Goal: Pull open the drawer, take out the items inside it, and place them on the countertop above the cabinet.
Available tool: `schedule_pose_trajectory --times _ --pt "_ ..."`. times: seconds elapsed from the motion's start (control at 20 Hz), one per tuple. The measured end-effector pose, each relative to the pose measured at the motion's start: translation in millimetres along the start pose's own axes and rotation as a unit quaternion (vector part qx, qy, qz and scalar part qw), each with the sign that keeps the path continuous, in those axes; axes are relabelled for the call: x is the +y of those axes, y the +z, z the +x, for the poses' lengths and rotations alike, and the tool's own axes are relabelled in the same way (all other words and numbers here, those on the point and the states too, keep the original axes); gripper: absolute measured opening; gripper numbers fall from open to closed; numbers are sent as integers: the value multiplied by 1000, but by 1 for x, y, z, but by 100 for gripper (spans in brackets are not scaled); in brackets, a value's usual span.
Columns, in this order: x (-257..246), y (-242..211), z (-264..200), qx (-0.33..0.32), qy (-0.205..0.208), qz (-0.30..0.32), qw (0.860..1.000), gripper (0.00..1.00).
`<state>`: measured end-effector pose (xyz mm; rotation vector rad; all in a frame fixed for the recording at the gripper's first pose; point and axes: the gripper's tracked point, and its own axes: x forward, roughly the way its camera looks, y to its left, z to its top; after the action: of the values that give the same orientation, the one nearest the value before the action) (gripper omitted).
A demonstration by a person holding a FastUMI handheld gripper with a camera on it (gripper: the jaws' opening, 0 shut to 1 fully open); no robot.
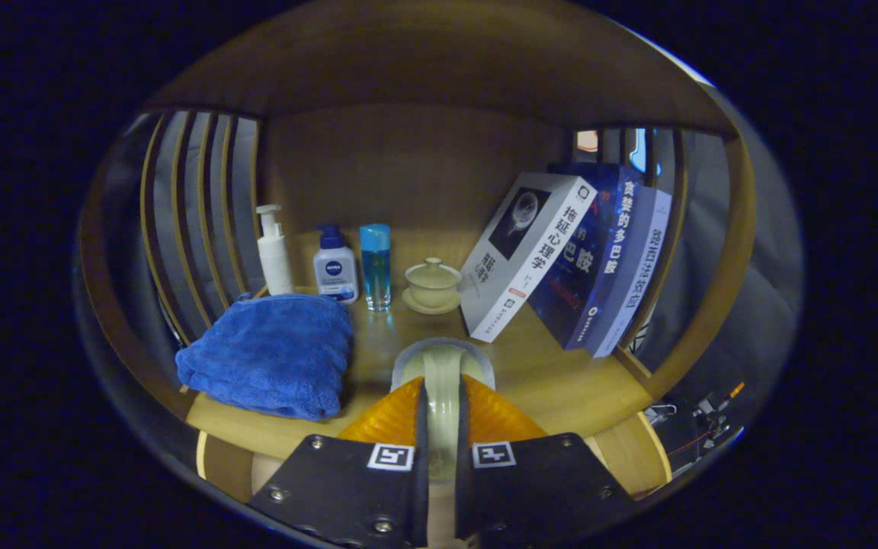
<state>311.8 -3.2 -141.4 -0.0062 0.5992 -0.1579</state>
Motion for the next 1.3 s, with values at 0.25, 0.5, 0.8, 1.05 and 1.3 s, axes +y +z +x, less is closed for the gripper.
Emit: schedule_pose_trajectory --times 0.25,0.5,0.8,1.05,1.3 --pt "-2 -11 23 13 -8 -15 1000 14" --pt "-8 -12 30 -1 -13 1 1000 14" --pt "-13 -23 36 3 -14 21 1000 44" --pt "-12 -5 22 -35 6 36 999 74" --pt "-15 37 -35 -128 29 55 990 99"
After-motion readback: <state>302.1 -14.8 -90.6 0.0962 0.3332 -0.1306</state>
